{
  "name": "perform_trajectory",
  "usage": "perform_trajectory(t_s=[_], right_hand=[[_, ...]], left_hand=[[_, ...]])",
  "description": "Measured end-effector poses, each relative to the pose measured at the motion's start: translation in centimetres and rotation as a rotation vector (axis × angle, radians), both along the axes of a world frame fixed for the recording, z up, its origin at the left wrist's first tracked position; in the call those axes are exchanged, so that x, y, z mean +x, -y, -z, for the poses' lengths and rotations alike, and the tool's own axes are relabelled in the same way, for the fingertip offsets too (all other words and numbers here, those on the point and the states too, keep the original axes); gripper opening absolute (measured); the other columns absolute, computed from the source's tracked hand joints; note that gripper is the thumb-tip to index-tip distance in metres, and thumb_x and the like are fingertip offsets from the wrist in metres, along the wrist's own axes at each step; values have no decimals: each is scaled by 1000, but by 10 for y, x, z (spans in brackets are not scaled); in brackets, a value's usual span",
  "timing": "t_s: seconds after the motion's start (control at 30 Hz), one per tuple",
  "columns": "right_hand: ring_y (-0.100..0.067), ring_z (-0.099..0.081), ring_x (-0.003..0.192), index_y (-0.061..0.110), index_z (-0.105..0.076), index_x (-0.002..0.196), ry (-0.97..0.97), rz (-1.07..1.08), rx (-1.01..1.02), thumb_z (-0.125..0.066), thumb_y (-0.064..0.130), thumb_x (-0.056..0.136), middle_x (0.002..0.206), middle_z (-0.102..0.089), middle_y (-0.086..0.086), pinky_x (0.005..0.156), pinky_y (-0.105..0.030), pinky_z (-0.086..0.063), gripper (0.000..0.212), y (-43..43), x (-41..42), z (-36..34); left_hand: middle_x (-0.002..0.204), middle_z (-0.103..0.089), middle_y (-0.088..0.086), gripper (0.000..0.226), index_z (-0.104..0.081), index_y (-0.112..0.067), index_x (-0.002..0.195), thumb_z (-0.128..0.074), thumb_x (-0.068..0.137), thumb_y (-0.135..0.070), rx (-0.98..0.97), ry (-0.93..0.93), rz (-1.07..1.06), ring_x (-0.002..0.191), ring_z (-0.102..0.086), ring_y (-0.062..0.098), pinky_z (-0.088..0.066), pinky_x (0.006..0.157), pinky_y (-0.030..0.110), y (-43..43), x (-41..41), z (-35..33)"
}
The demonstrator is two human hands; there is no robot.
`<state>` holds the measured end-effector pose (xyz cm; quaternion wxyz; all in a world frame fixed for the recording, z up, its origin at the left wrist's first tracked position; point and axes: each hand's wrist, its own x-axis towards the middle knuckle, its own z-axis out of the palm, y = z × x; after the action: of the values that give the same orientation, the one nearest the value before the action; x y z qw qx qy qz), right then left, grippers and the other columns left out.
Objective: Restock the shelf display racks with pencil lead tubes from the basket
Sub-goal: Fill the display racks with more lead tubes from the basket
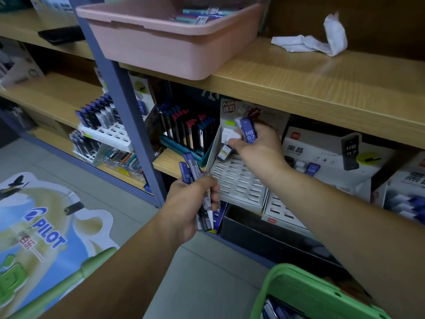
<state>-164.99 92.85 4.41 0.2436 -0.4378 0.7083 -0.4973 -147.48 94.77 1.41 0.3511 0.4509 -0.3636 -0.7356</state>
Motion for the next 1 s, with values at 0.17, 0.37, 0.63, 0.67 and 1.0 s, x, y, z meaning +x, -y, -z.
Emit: perform_trajectory(t_s=[0.17,0.37,0.63,0.67,1.0], right_hand=[[-22,-67,87,32,-67,101,-131,-9,40,-77,29,91,88,-69,8,89,-40,-53,15,9,-3,2],[-20,-64,83,37,-66,107,-289,-67,23,-76,34,90,88,-68,10,85,-41,-56,20,8,-6,14],[-22,-64,78,24,-69,98,-364,-95,132,-72,37,93,79,-66,5,76,-36,-53,15,4,-1,1],[-20,-63,76,22,-68,95,-318,-100,113,-72,35,93,79,-67,3,74,-33,-51,14,-3,2,-3],[-14,-32,44,14,-64,97,566,-302,443,-69,21,98,76,-54,-15,45,-24,-19,9,-96,25,15]], left_hand=[[80,-64,12,9,-64,-6,104,-66,95,-4,15,-59,8,62,-57,18,-49,55,31,3,3,0],[78,-62,8,10,-63,-9,106,-67,97,-11,88,-124,-15,61,-58,17,-50,58,32,3,2,-2],[83,-66,6,12,-64,-15,108,-69,97,-16,126,-219,5,70,-64,17,-57,72,40,6,2,-5],[82,-65,7,11,-64,-14,108,-68,98,-15,126,-227,10,70,-63,17,-56,72,39,5,2,-6],[91,-72,4,11,-70,-15,106,-67,98,-22,119,-205,1,78,-66,16,-53,97,56,0,-10,-14]])
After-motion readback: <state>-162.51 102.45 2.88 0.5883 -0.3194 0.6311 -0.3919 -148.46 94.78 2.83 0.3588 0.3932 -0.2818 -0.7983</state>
